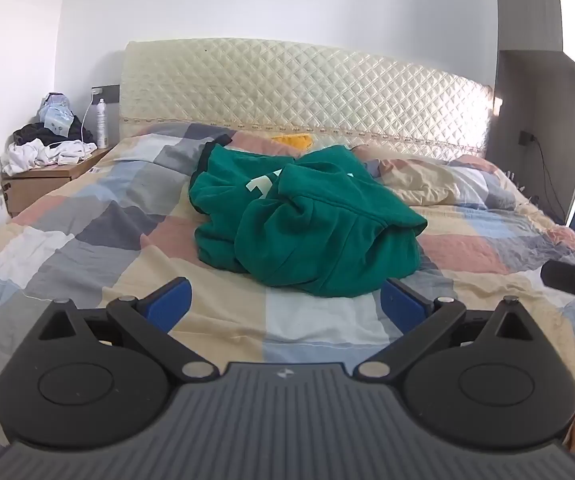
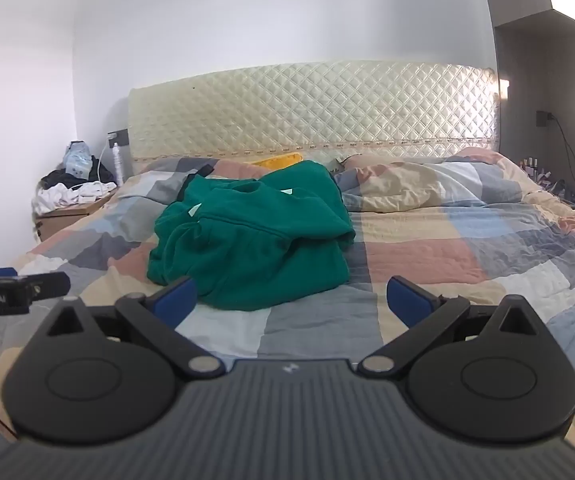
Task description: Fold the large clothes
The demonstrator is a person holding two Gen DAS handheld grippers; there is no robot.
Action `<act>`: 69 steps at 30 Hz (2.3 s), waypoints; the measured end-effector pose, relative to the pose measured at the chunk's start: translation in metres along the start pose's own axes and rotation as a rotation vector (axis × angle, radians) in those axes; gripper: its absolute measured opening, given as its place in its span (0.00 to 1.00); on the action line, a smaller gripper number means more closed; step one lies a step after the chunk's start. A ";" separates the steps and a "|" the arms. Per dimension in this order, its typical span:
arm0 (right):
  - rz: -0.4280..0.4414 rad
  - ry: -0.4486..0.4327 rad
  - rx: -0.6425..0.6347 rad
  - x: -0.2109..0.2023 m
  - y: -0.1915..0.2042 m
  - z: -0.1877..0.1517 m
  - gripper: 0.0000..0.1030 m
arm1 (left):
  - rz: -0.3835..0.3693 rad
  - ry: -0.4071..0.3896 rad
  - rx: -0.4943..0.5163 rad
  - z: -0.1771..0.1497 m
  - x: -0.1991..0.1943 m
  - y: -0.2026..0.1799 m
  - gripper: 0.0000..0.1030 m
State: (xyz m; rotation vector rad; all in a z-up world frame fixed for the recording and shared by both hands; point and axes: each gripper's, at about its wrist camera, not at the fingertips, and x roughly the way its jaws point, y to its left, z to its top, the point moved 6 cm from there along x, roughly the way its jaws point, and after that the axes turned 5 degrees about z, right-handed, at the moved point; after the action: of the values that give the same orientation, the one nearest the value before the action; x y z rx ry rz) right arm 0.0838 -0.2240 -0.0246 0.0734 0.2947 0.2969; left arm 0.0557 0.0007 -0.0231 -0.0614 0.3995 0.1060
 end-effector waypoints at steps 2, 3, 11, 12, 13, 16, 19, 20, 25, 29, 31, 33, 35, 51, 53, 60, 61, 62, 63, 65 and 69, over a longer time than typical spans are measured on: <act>-0.001 0.005 -0.003 0.000 0.000 -0.001 1.00 | -0.005 0.001 -0.007 0.002 -0.001 0.002 0.99; -0.002 0.004 -0.005 -0.001 -0.001 -0.001 1.00 | -0.002 0.009 -0.001 0.001 0.000 0.001 0.99; -0.005 0.024 -0.008 0.001 0.003 -0.002 1.00 | 0.011 0.003 0.004 -0.003 0.006 -0.002 0.99; -0.004 0.021 -0.003 0.002 0.001 -0.003 1.00 | 0.010 0.004 0.004 -0.004 0.006 -0.002 0.99; -0.002 0.022 0.002 0.001 -0.001 -0.002 1.00 | 0.009 0.004 0.003 -0.004 0.006 -0.002 0.99; -0.001 0.025 -0.002 0.003 0.000 -0.003 1.00 | 0.009 0.005 0.002 -0.005 0.007 -0.002 0.99; -0.001 0.028 -0.003 0.004 -0.001 -0.005 1.00 | 0.004 0.008 -0.004 -0.006 0.008 -0.002 0.99; 0.000 0.029 -0.003 0.004 -0.001 -0.004 1.00 | 0.003 0.008 -0.006 -0.006 0.009 -0.002 0.99; -0.003 0.035 -0.005 0.009 -0.001 -0.009 1.00 | 0.003 0.011 -0.008 -0.008 0.010 -0.002 0.99; -0.007 0.035 -0.005 0.008 -0.001 -0.010 1.00 | 0.002 0.012 -0.008 -0.008 0.011 -0.002 0.99; -0.005 0.035 -0.005 0.008 -0.002 -0.010 1.00 | 0.001 0.012 -0.008 -0.008 0.011 -0.002 0.99; -0.006 0.037 -0.007 0.009 -0.001 -0.009 1.00 | 0.002 0.012 -0.009 -0.009 0.011 -0.002 0.99; -0.006 0.037 -0.005 0.009 -0.002 -0.009 1.00 | 0.000 0.013 -0.008 -0.009 0.012 -0.002 0.99; -0.019 0.058 -0.003 0.012 -0.003 -0.012 1.00 | -0.001 0.018 -0.012 -0.011 0.012 -0.002 0.99; -0.020 0.059 -0.006 0.011 -0.002 -0.011 1.00 | -0.001 0.017 -0.012 -0.011 0.013 -0.003 0.99; -0.023 0.063 -0.005 0.013 -0.001 -0.010 1.00 | 0.000 0.019 -0.014 -0.012 0.013 -0.002 0.99; -0.021 0.063 -0.004 0.013 -0.001 -0.010 1.00 | 0.002 0.018 -0.015 -0.013 0.013 -0.002 0.99; -0.020 0.062 -0.003 0.012 -0.001 -0.010 1.00 | 0.000 0.015 -0.017 -0.013 0.013 -0.002 0.99; -0.021 0.062 -0.004 0.013 0.000 -0.010 1.00 | -0.002 0.013 -0.021 -0.013 0.013 -0.001 0.99; -0.020 0.059 -0.004 0.013 0.000 -0.010 1.00 | -0.003 0.013 -0.024 -0.014 0.014 -0.001 0.99; -0.014 0.054 -0.003 0.015 0.002 -0.011 1.00 | -0.006 0.022 -0.024 -0.014 0.014 0.000 0.99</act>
State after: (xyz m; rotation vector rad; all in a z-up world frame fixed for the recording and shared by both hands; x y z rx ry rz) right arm 0.0941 -0.2174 -0.0394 0.0606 0.3486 0.2856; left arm 0.0630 0.0004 -0.0411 -0.0870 0.4198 0.1043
